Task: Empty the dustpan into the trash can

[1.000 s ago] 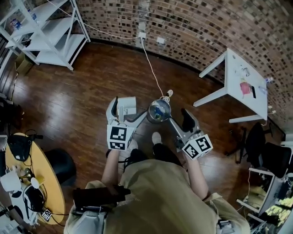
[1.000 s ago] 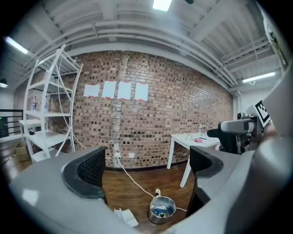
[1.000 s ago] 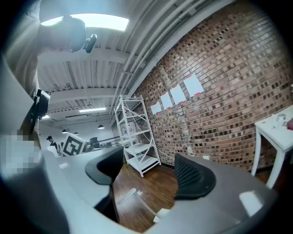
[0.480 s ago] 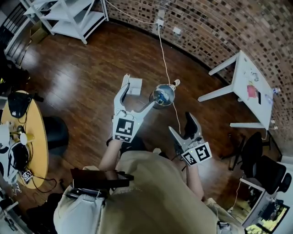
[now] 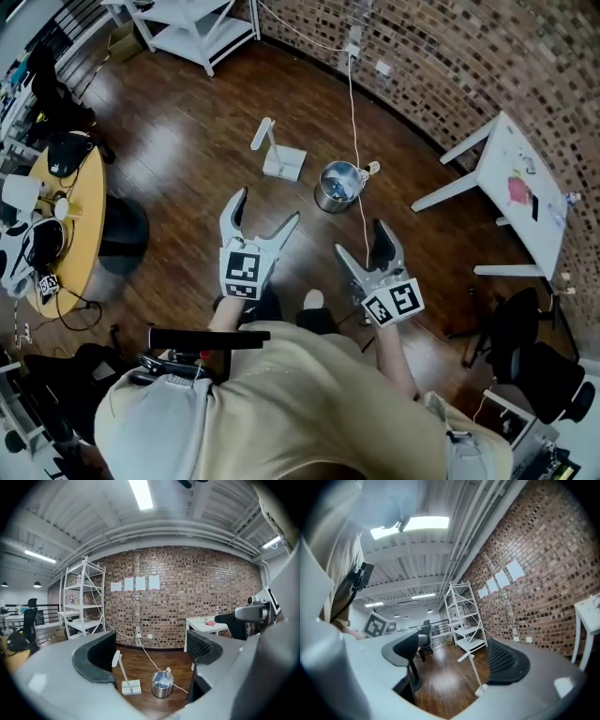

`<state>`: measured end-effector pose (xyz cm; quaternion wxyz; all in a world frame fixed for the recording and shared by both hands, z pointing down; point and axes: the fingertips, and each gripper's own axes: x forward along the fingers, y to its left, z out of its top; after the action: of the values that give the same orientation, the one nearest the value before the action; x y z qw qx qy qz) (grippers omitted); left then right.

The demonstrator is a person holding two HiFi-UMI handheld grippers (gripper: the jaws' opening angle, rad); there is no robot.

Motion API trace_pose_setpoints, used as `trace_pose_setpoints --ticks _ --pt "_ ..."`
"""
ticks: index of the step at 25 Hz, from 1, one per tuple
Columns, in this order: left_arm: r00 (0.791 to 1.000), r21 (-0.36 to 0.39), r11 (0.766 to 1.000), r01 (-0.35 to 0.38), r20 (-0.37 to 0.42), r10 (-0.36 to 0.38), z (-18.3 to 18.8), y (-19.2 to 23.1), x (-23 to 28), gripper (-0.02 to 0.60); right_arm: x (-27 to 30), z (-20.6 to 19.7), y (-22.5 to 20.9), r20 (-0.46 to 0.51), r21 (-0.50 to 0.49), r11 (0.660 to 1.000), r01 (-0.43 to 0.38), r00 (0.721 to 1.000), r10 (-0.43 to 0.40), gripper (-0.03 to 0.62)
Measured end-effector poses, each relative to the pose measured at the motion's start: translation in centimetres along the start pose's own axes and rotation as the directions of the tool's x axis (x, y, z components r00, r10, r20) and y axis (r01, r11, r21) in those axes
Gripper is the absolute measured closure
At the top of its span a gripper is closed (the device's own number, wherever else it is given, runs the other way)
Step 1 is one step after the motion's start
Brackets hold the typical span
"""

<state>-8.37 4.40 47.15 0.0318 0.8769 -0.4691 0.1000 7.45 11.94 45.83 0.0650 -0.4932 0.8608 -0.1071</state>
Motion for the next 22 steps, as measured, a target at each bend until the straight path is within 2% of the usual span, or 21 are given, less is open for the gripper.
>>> trace_pose_setpoints --ticks 5,9,17,22 --pt "0.994 0.022 0.999 0.031 0.105 -0.033 4.3 0.3 -0.7 0.124 1.6 3.9 1.2 0.095 -0.146 0.983 0.107 0.991 -0.094 0.152" --pt "0.985 0.044 0.998 0.037 0.166 -0.044 6.8 0.2 -1.1 0.140 2.6 6.2 0.4 0.142 -0.154 0.970 0.188 0.976 -0.167 0.149" --pt "0.980 0.067 0.998 0.023 0.196 -0.035 7.6 1.5 -1.7 0.141 3.9 6.2 1.6 0.166 -0.164 0.967 0.197 0.971 -0.170 0.149" --pt "0.979 0.075 0.997 0.030 0.197 -0.045 7.9 2.1 -1.7 0.141 5.2 6.9 3.1 0.175 -0.231 0.951 0.205 0.970 -0.166 0.149"
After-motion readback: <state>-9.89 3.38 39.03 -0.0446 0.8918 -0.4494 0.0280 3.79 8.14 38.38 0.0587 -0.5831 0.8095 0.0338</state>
